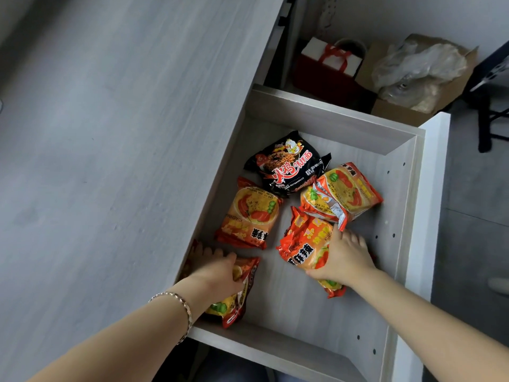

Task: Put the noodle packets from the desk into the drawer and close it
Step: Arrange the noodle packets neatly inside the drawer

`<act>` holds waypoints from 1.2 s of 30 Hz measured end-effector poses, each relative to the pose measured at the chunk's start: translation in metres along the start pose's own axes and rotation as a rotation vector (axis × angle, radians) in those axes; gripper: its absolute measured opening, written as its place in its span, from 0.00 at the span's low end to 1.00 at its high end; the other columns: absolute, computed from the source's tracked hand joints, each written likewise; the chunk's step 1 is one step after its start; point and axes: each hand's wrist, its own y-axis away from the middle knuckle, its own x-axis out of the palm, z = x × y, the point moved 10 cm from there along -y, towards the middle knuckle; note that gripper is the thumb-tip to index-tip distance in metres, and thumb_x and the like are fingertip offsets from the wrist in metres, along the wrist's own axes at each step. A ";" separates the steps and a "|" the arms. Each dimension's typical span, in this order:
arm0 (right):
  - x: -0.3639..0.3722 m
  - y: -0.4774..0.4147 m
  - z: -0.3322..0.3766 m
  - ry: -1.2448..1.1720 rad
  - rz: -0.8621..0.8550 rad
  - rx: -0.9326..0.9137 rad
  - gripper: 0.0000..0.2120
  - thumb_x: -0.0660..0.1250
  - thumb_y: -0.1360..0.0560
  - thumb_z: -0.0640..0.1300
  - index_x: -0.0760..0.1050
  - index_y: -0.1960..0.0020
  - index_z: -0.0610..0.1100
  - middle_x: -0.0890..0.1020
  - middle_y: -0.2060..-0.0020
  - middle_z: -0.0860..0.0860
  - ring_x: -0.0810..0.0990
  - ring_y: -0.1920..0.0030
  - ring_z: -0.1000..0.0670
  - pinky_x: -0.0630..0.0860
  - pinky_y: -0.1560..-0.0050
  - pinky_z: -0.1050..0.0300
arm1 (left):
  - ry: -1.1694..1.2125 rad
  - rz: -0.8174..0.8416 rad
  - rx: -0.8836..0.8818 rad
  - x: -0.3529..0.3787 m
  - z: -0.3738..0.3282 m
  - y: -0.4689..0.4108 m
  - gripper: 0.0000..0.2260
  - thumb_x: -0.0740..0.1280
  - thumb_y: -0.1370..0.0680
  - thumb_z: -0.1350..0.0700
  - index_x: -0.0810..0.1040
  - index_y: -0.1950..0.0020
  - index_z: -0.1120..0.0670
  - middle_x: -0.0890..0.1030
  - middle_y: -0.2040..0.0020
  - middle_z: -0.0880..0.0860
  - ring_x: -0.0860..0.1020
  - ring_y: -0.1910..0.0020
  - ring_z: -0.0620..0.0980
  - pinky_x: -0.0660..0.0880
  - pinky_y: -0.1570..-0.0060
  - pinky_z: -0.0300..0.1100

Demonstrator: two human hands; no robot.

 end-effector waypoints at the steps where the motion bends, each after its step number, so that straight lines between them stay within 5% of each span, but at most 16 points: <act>1: -0.002 0.000 0.005 0.016 -0.026 -0.025 0.57 0.70 0.43 0.68 0.52 0.27 0.39 0.66 0.30 0.42 0.64 0.29 0.43 0.58 0.28 0.48 | -0.009 -0.009 0.002 -0.001 -0.001 0.001 0.27 0.58 0.23 0.39 0.64 0.28 0.50 0.69 0.30 0.56 0.64 0.29 0.59 0.50 0.25 0.53; 4: -0.006 0.008 0.016 0.077 -0.177 -0.147 0.54 0.72 0.45 0.60 0.58 0.27 0.38 0.74 0.39 0.42 0.72 0.36 0.41 0.65 0.33 0.48 | 0.042 -0.148 0.054 -0.017 -0.011 0.008 0.21 0.58 0.21 0.44 0.69 0.32 0.52 0.72 0.33 0.54 0.69 0.32 0.55 0.53 0.25 0.49; 7: -0.011 0.021 0.031 0.108 -0.373 -0.356 0.53 0.72 0.55 0.58 0.69 0.34 0.35 0.81 0.48 0.42 0.81 0.47 0.40 0.71 0.38 0.48 | 0.140 -0.358 0.114 -0.046 -0.020 0.018 0.17 0.57 0.20 0.48 0.72 0.33 0.52 0.75 0.36 0.50 0.73 0.36 0.52 0.67 0.33 0.45; 10: -0.016 0.024 0.048 0.108 -0.389 -0.508 0.51 0.71 0.51 0.58 0.65 0.31 0.38 0.79 0.41 0.43 0.79 0.40 0.41 0.64 0.32 0.49 | 0.318 -0.376 0.138 -0.057 -0.026 0.017 0.16 0.58 0.20 0.51 0.73 0.34 0.53 0.76 0.38 0.51 0.75 0.39 0.52 0.75 0.42 0.45; 12: -0.010 0.017 0.058 0.129 -0.270 -0.556 0.51 0.71 0.42 0.57 0.57 0.26 0.39 0.70 0.31 0.44 0.68 0.30 0.42 0.58 0.27 0.48 | 0.536 -0.337 0.120 -0.058 -0.028 0.013 0.17 0.60 0.20 0.54 0.72 0.32 0.54 0.78 0.38 0.52 0.77 0.41 0.51 0.77 0.44 0.46; 14: -0.004 0.012 0.060 0.111 -0.160 -0.544 0.50 0.70 0.37 0.57 0.51 0.24 0.41 0.61 0.26 0.45 0.58 0.25 0.45 0.51 0.25 0.50 | 0.809 -0.267 0.068 -0.055 -0.029 0.007 0.19 0.61 0.21 0.54 0.69 0.30 0.55 0.79 0.41 0.52 0.78 0.46 0.50 0.78 0.47 0.43; 16: -0.007 0.015 0.050 0.047 -0.185 -0.486 0.48 0.72 0.37 0.60 0.58 0.26 0.41 0.66 0.28 0.44 0.63 0.27 0.43 0.58 0.27 0.48 | 0.995 -0.162 0.067 -0.049 -0.040 0.001 0.25 0.63 0.21 0.53 0.63 0.25 0.53 0.77 0.39 0.53 0.78 0.45 0.49 0.77 0.46 0.42; 18: -0.022 0.026 0.026 -0.136 -0.383 -0.361 0.34 0.72 0.37 0.59 0.73 0.37 0.41 0.77 0.42 0.44 0.75 0.39 0.41 0.73 0.39 0.47 | 1.028 -0.095 0.113 -0.048 -0.055 -0.006 0.33 0.67 0.23 0.52 0.56 0.23 0.50 0.72 0.31 0.53 0.75 0.36 0.51 0.75 0.36 0.45; 20: -0.025 0.031 -0.012 -0.346 -0.478 -0.137 0.23 0.72 0.33 0.55 0.76 0.46 0.40 0.78 0.50 0.43 0.77 0.46 0.41 0.74 0.47 0.49 | 0.944 -0.079 0.146 -0.052 -0.067 -0.013 0.38 0.70 0.25 0.51 0.52 0.22 0.48 0.67 0.26 0.55 0.71 0.31 0.53 0.71 0.32 0.47; 23: 0.014 0.009 -0.052 -0.770 -0.178 0.172 0.35 0.70 0.32 0.59 0.66 0.33 0.39 0.72 0.36 0.40 0.71 0.35 0.41 0.69 0.36 0.48 | 0.854 -0.096 0.146 -0.059 -0.079 -0.020 0.40 0.71 0.26 0.53 0.49 0.21 0.49 0.59 0.23 0.55 0.65 0.27 0.55 0.67 0.31 0.47; 26: 0.029 -0.010 -0.036 -1.052 0.039 0.103 0.41 0.72 0.35 0.60 0.61 0.28 0.45 0.73 0.34 0.47 0.73 0.35 0.46 0.71 0.34 0.49 | 0.830 -0.085 0.146 -0.062 -0.088 -0.026 0.41 0.71 0.26 0.57 0.49 0.21 0.47 0.55 0.22 0.57 0.64 0.27 0.57 0.68 0.32 0.47; 32: 0.040 -0.008 -0.032 -0.853 0.184 0.019 0.50 0.77 0.37 0.52 0.51 0.25 0.50 0.69 0.30 0.47 0.70 0.31 0.45 0.67 0.31 0.52 | 0.707 0.070 0.157 -0.040 -0.098 -0.030 0.44 0.74 0.28 0.53 0.49 0.21 0.45 0.55 0.24 0.59 0.64 0.27 0.59 0.66 0.30 0.48; 36: 0.067 0.019 -0.018 -0.608 0.395 -0.083 0.32 0.77 0.37 0.53 0.70 0.36 0.48 0.79 0.40 0.49 0.78 0.41 0.49 0.73 0.43 0.58 | 0.400 0.155 0.151 -0.010 -0.094 -0.019 0.41 0.76 0.32 0.47 0.59 0.24 0.51 0.64 0.29 0.59 0.71 0.33 0.60 0.70 0.32 0.50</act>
